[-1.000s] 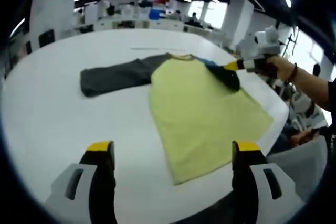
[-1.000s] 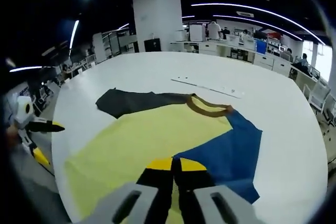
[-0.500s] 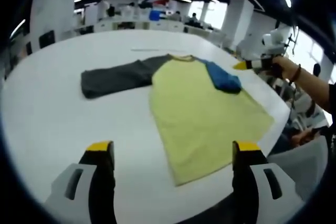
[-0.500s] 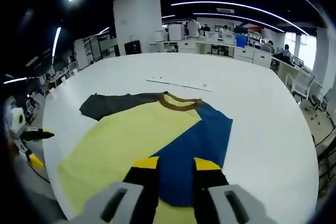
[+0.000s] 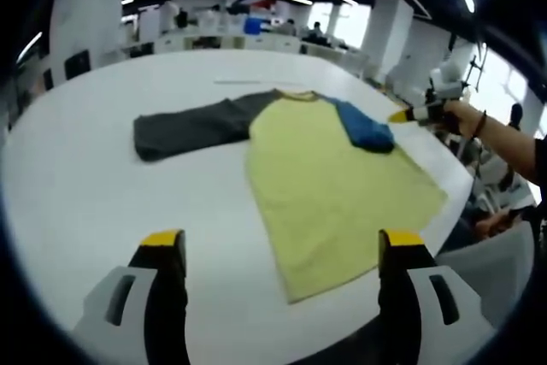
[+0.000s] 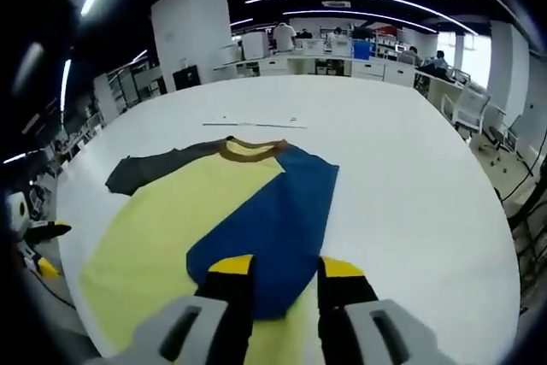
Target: Fold the garment on the visible template until the final outline fits inside the template.
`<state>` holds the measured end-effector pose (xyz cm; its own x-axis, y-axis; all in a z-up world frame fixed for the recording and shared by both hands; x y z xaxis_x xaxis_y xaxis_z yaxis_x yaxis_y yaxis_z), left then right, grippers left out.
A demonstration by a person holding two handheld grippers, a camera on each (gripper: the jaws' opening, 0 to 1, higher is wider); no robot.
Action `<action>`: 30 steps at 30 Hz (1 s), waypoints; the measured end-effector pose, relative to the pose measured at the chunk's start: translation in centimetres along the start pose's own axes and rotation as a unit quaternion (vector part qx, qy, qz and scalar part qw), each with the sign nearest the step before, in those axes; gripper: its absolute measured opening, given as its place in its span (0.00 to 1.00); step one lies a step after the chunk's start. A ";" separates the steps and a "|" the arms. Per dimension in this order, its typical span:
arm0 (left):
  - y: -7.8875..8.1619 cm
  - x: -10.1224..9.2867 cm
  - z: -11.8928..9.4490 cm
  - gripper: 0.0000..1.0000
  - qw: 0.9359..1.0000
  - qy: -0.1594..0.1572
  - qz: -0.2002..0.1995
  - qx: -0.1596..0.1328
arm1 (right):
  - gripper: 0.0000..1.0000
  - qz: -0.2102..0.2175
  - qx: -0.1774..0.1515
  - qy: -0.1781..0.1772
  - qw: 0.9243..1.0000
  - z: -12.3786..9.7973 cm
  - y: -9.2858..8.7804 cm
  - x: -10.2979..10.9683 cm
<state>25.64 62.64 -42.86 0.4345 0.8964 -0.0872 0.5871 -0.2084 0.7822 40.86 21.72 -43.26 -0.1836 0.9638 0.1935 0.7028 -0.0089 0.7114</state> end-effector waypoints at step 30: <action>0.6 -0.2 -0.5 0.89 0.999 0.007 0.034 -0.002 | 0.00 0.036 -0.020 0.044 0.998 0.2 0.2 0.8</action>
<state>25.54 62.50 -42.12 0.4630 0.8860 -0.0253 0.5545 -0.2673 0.7881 41.00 22.52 -43.11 -0.1938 0.9331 0.3028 0.6887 -0.0904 0.7194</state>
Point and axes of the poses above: the point that each gripper's makers call its tool centre point, and the gripper's own axes: z roughly forward along the fingers, x roughly to its left, y roughly out of its top, the point moved 9 cm from there along -z, roughly backward along the fingers, and after that the axes turned 7 degrees about z, right-handed, at the moved point
